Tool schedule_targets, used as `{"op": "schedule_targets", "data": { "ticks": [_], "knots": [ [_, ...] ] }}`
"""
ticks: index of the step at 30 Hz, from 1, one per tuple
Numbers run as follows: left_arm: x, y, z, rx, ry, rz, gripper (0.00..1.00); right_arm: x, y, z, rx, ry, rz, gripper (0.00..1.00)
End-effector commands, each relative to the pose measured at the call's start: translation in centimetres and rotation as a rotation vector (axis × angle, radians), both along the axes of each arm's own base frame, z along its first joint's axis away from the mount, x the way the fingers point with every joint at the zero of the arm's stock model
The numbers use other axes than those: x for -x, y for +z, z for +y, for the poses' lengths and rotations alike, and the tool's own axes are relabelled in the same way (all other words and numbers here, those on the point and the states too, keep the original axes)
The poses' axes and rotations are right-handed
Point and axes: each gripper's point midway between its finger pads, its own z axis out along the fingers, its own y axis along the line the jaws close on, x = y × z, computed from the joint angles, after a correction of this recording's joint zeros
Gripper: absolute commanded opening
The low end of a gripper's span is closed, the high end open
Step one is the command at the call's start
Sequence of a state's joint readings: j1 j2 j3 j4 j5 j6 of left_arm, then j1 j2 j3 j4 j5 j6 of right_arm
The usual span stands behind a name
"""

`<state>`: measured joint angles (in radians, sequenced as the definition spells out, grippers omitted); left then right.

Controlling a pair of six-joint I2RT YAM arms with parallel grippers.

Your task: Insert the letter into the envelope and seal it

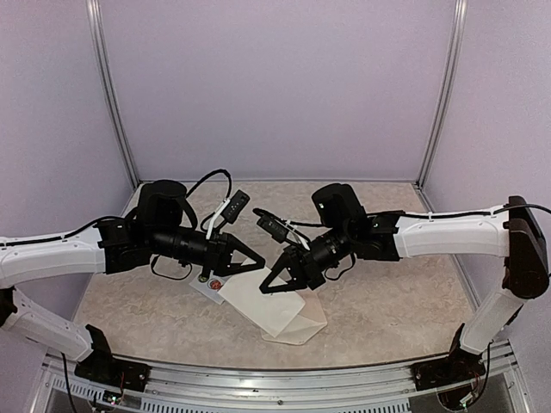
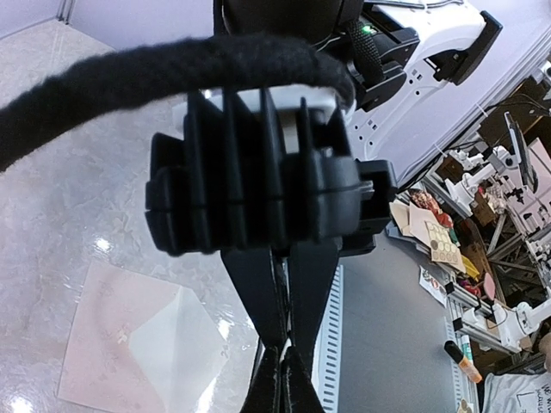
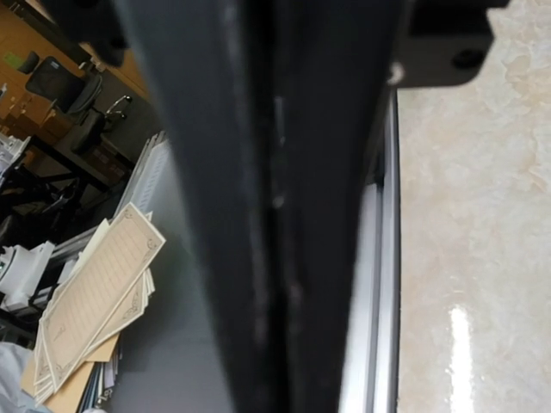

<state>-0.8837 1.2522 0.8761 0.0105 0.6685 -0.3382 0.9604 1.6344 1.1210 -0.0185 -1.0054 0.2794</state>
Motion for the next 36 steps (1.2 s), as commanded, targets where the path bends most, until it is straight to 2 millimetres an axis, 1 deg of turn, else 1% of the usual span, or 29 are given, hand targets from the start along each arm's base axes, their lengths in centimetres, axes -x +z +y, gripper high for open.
{"op": "schedule_targets", "data": {
  "ticks": [1, 2, 6, 8, 9, 10, 11, 12, 14, 17, 19, 20, 26, 29, 36],
  "knots": [
    [-0.3, 0.5, -0.1, 0.002, 0.012, -0.026, 0.00, 0.4, 1.7, 0.1, -0.041, 0.010, -0.024, 0.00],
    [-0.2, 0.5, -0.1, 0.005, 0.006, -0.026, 0.00, 0.4, 2.0, 0.2, -0.052, 0.007, -0.026, 0.02],
    [0.4, 0.7, -0.1, 0.018, -0.022, -0.033, 0.00, 0.3, 3.5, 0.5, -0.110, 0.011, -0.031, 0.27],
    [0.7, 0.7, -0.1, 0.022, -0.036, -0.035, 0.00, -0.1, 3.8, 0.6, -0.121, 0.000, -0.034, 0.33],
    [0.8, 0.8, -0.2, 0.022, -0.039, -0.038, 0.00, -0.2, 3.8, 0.6, -0.123, -0.003, -0.032, 0.33],
    [0.9, 0.8, -0.1, 0.024, -0.042, -0.039, 0.00, -0.3, 3.9, 0.7, -0.128, -0.005, -0.031, 0.30],
    [1.0, 0.8, -0.1, 0.026, -0.048, -0.042, 0.00, -0.4, 3.9, 0.7, -0.128, -0.007, -0.027, 0.25],
    [1.2, 0.9, -0.1, 0.027, -0.054, -0.044, 0.00, -0.4, 3.8, 0.7, -0.127, -0.010, -0.025, 0.17],
    [1.4, 0.8, -0.1, 0.026, -0.061, -0.048, 0.00, -0.6, 3.5, 0.8, -0.119, -0.017, -0.017, 0.00],
    [0.9, 0.8, 0.4, 0.022, -0.046, -0.063, 0.00, -0.6, 3.0, 0.4, -0.108, -0.023, 0.000, 0.00],
    [0.4, 1.2, 1.2, 0.033, -0.027, -0.075, 0.00, -0.4, 2.8, -0.1, -0.100, -0.024, 0.014, 0.00],
    [0.2, 1.1, 1.6, 0.023, -0.018, -0.067, 0.00, -0.2, 2.7, -0.3, -0.096, -0.022, 0.021, 0.00],
    [-0.9, 2.2, 3.6, 0.032, 0.019, -0.088, 0.00, 0.5, 1.2, -1.7, -0.046, -0.031, 0.064, 0.02],
    [-1.3, 2.4, 4.1, 0.028, 0.027, -0.092, 0.00, 0.6, 0.9, -2.2, -0.036, -0.039, 0.075, 0.00],
    [-2.1, 2.3, 4.9, 0.004, 0.048, -0.102, 0.00, 0.7, 0.7, -2.9, -0.026, -0.053, 0.087, 0.00]
  ]
}}
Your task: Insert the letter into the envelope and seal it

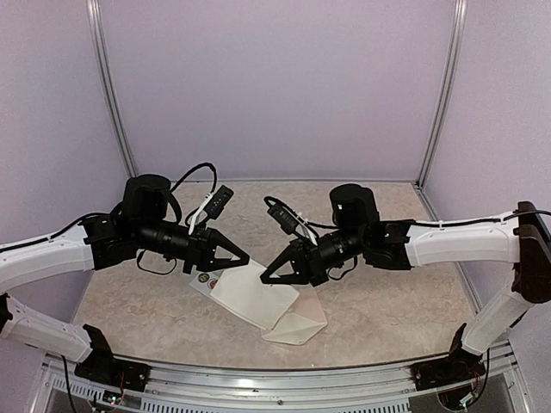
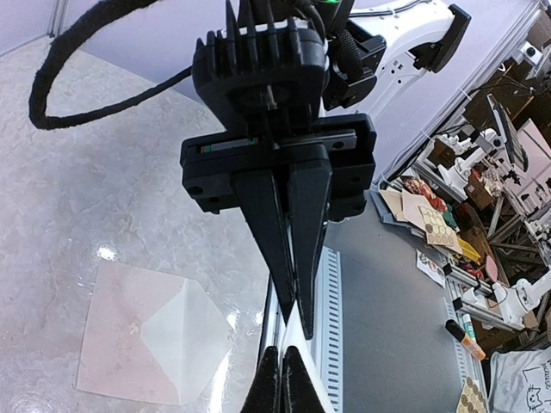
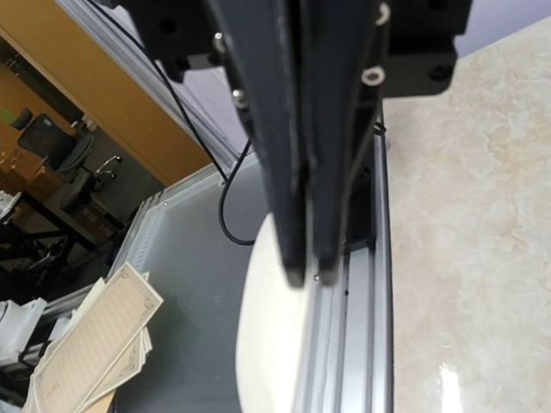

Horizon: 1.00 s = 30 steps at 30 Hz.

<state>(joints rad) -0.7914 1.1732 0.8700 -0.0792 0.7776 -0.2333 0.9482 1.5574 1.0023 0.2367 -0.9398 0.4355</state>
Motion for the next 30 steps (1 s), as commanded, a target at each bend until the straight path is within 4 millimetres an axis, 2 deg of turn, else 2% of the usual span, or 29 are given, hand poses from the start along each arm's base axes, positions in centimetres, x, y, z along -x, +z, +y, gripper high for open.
{"op": "schedule_targets", "data": {
  "ticks": [1, 8, 14, 17, 20, 22, 26, 28, 30],
  "knots": [
    [-2.1, 1.2, 2.2, -0.007, 0.090, -0.045, 0.00, 1.9, -1.3, -2.5, 0.071, 0.061, 0.096, 0.00],
    [-2.1, 1.6, 2.6, 0.006, 0.094, -0.047, 0.00, 2.1, -1.7, -3.0, 0.083, 0.053, 0.108, 0.00],
    [-2.0, 1.8, 2.7, 0.011, 0.092, -0.048, 0.00, 2.2, -2.0, -3.2, 0.092, 0.052, 0.115, 0.06],
    [-2.1, 1.9, 2.8, 0.012, 0.095, -0.048, 0.00, 2.3, -2.1, -3.3, 0.093, 0.051, 0.116, 0.00],
    [-2.2, 1.8, 2.8, 0.006, 0.099, -0.049, 0.00, 2.3, -2.1, -3.4, 0.096, 0.045, 0.115, 0.00],
    [-2.3, 1.7, 2.9, 0.005, 0.102, -0.051, 0.00, 2.2, -2.1, -3.5, 0.098, 0.043, 0.117, 0.06],
    [-2.4, 1.8, 3.1, 0.004, 0.107, -0.054, 0.00, 2.2, -2.2, -3.6, 0.100, 0.037, 0.118, 0.08],
    [-2.5, 1.8, 3.2, 0.004, 0.108, -0.055, 0.00, 2.0, -2.2, -3.6, 0.100, 0.031, 0.117, 0.00],
    [-2.4, 1.9, 3.2, 0.007, 0.104, -0.054, 0.00, 2.0, -2.1, -3.6, 0.096, 0.024, 0.110, 0.00]
  ]
}}
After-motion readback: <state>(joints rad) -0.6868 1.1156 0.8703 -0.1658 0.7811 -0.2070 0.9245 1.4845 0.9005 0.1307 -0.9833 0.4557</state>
